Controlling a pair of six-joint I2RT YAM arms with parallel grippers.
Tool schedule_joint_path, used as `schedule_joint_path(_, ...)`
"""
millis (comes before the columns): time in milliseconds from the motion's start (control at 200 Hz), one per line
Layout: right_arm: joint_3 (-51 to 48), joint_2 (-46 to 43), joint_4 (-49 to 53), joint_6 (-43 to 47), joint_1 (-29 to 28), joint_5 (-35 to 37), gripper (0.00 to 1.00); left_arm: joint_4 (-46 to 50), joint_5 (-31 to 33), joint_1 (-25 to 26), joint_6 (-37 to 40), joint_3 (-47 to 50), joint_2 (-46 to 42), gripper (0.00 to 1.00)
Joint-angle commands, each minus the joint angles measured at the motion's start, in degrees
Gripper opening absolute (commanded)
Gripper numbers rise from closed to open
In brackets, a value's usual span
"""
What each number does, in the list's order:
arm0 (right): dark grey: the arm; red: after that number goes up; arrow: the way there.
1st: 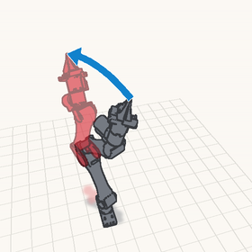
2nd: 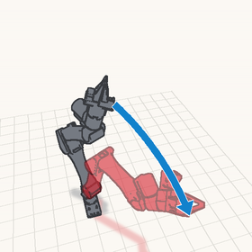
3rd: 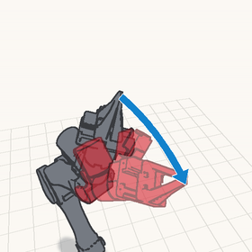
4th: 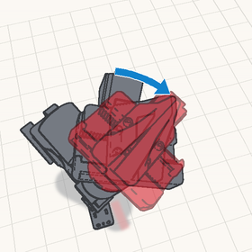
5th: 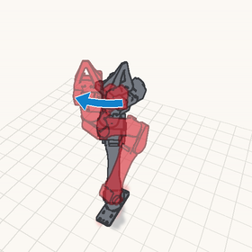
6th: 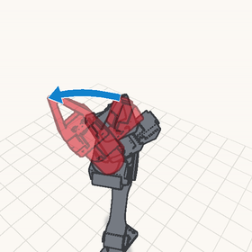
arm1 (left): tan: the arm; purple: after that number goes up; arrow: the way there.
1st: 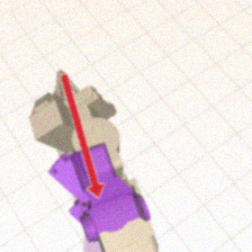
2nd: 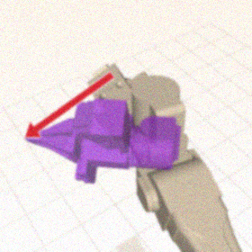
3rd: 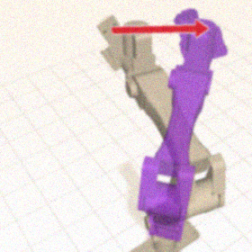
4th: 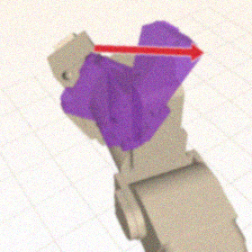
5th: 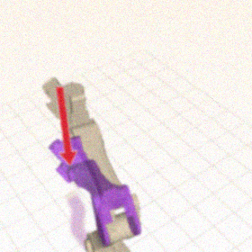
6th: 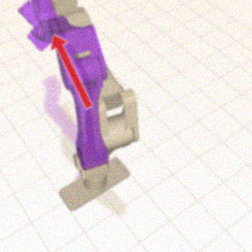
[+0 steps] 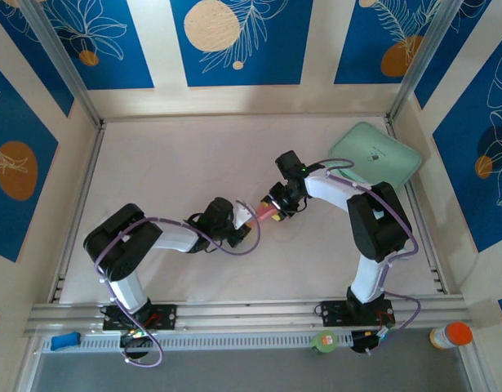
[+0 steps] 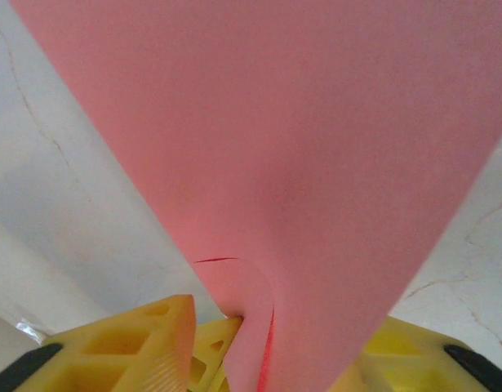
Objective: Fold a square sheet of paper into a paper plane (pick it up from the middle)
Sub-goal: Fold the wing for the fifth time at the center of the table.
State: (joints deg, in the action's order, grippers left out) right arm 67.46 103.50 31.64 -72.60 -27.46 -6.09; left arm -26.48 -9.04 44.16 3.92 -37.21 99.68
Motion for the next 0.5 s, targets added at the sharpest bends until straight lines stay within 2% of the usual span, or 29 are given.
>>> schedule_joint_path(0,0.5,-3.2,2.8,0.6,0.6,1.2,0.46,-2.0,-1.9,0.3,-2.0,0.9,1.4,0.06)
schedule_joint_path(320,-2.1,-7.2,3.8,2.6,3.3,4.7,0.59,-2.6,-4.4,0.1,-8.0,1.9,2.4,0.05)
schedule_joint_path(490,-7.2,-12.6,-1.4,9.6,5.2,5.2,0.61,2.5,-5.6,-0.6,-12.7,0.6,2.1,0.04)
